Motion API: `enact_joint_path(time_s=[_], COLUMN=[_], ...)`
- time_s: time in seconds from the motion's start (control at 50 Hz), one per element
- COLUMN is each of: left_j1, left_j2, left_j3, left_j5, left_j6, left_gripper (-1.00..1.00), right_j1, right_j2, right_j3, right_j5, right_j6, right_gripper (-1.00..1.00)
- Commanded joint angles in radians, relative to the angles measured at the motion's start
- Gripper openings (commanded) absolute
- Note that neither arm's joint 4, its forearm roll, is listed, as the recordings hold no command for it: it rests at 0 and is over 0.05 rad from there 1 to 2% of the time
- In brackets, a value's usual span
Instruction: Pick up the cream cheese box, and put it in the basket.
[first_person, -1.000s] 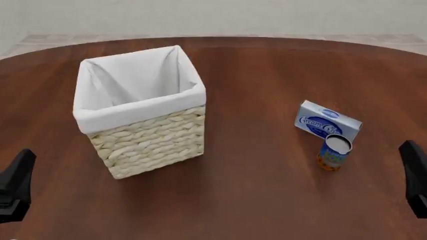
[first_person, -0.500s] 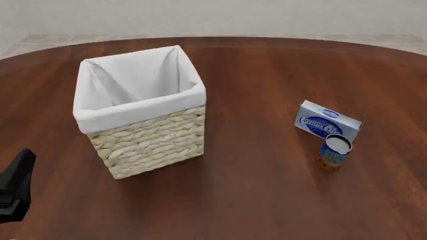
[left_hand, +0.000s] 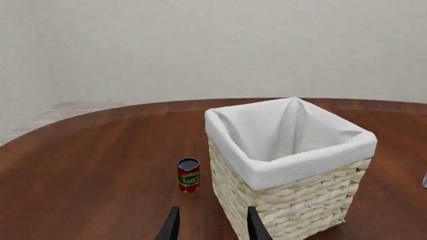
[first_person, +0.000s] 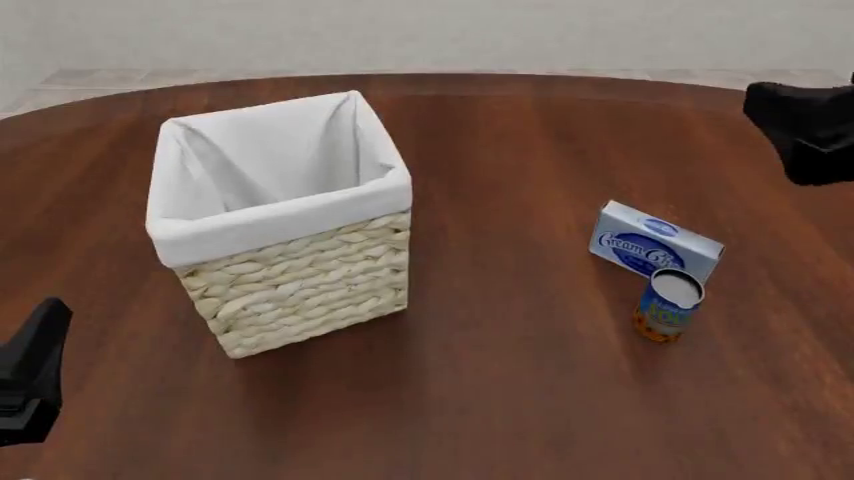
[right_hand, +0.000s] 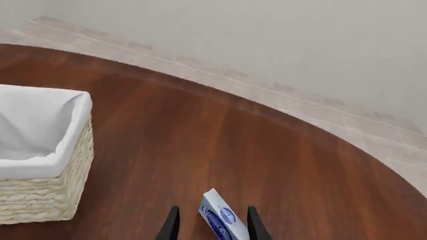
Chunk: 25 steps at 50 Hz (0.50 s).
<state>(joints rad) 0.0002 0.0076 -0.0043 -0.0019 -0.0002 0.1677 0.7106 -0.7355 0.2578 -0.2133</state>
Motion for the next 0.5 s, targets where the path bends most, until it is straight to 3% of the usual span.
enact_joint_path(time_s=[0.02,0.08,0.14,0.16,0.18,0.26,0.5], left_j1=[0.000,0.000,0.000,0.000,0.000,0.000,0.000], left_j2=[0.000,0.000,0.000,0.000,0.000,0.000,0.000], left_j3=[0.000,0.000,0.000,0.000,0.000,0.000,0.000], left_j5=[0.000,0.000,0.000,0.000,0.000,0.000,0.000], left_j6=[0.000,0.000,0.000,0.000,0.000,0.000,0.000], left_gripper=[1.00,1.00,1.00,1.00,1.00,1.00,1.00], right_j1=[0.005,-0.004,-0.001,-0.024,-0.008,-0.045,-0.101], right_j2=[0.226,0.268,0.331,0.379,0.390,0.466,0.603], right_j3=[-0.110,-0.123,-0.173,-0.177,-0.179,-0.201,-0.324], right_j5=[0.073,0.096,0.154,0.174,0.181,0.182,0.239], right_j6=[-0.089,-0.167,-0.160,-0.204,-0.200,-0.274,-0.332], right_gripper=[1.00,1.00,1.00,1.00,1.00,1.00,1.00])
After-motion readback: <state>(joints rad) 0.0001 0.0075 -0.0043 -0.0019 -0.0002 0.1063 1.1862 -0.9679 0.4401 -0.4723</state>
